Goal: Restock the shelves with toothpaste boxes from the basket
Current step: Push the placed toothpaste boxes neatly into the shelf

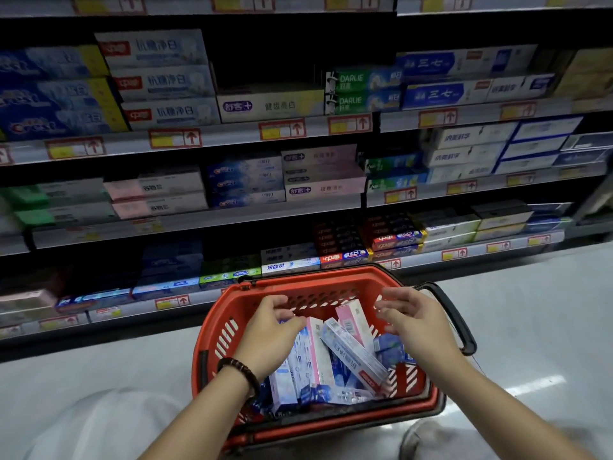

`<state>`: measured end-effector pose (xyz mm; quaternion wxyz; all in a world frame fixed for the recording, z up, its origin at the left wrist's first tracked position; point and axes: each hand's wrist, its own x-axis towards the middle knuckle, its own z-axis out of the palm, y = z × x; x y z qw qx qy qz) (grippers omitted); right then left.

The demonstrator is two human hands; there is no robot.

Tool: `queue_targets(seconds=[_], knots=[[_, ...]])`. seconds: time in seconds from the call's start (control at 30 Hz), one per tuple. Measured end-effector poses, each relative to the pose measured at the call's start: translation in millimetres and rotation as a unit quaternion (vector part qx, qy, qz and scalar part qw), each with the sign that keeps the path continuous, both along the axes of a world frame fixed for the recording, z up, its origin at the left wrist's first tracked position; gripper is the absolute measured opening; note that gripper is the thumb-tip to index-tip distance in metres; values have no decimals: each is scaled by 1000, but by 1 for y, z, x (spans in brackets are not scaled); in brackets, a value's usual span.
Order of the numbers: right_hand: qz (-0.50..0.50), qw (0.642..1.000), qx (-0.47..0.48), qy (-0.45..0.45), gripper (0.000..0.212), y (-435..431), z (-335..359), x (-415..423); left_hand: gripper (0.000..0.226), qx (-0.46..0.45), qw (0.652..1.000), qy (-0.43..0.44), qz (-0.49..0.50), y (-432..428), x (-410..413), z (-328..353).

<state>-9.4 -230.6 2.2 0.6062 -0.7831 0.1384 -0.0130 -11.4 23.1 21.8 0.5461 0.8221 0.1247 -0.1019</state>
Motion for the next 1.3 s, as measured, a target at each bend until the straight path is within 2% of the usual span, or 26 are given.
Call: queue_targets(seconds=[0.43,0.67,0.73,0.93,1.07,1.3], knots=[[22,997,-42,66,25,6,-17,12,51,10,998,59,-30,-19,3,-24],[32,988,-65,133,22,10,-39,12,44,-51,989,136,-12,-48,17,-52],[40,983,-81,161,25,10,-46,13,43,-49,986,156,-11,-55,23,-64],[88,960,-191,186,29,18,-63,19,60,-57,982,183,2,-71,49,-93],[140,935,-254,204,35,28,-75,21,32,-76,974,214,17,-81,69,-110],[169,899,-340,217,36,39,-95,27,24,-108,964,235,68,-93,90,-136]])
